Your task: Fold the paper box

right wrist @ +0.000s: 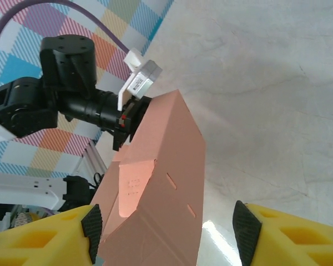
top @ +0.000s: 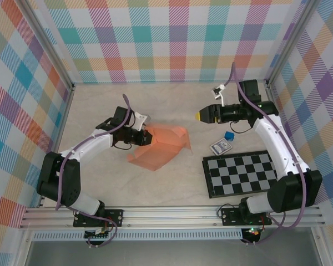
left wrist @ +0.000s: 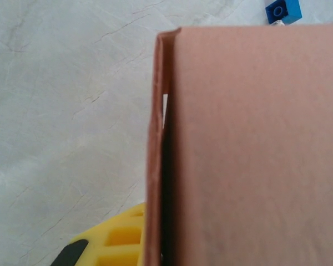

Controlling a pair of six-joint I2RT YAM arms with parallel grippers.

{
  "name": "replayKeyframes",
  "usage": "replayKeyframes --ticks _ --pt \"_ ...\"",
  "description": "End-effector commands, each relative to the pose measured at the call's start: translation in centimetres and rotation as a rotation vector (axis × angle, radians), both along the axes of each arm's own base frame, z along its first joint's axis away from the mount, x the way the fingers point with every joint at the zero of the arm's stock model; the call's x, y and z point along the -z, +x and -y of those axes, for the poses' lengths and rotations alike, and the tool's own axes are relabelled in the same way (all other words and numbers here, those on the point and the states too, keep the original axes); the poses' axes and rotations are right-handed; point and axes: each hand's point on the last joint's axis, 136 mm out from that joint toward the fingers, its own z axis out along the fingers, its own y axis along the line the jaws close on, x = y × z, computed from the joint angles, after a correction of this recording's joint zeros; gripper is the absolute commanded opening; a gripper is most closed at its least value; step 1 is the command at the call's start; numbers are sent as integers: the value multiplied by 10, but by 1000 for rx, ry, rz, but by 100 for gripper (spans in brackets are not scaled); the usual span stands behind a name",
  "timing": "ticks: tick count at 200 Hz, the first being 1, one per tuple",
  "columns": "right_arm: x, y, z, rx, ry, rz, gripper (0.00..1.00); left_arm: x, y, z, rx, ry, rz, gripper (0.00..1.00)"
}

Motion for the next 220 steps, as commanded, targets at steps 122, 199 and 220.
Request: replayKeyframes --ticks 122,199,220 --pt "42 -39 -53 -247 23 -38 46 -20 6 12 8 -111 -7 0" --pt "67 -32 -86 -205 -113 42 40 -15 10 11 -26 -108 -25 0" --pt "77 -24 -88 -135 -204 101 43 -10 13 8 -62 -94 -41 0"
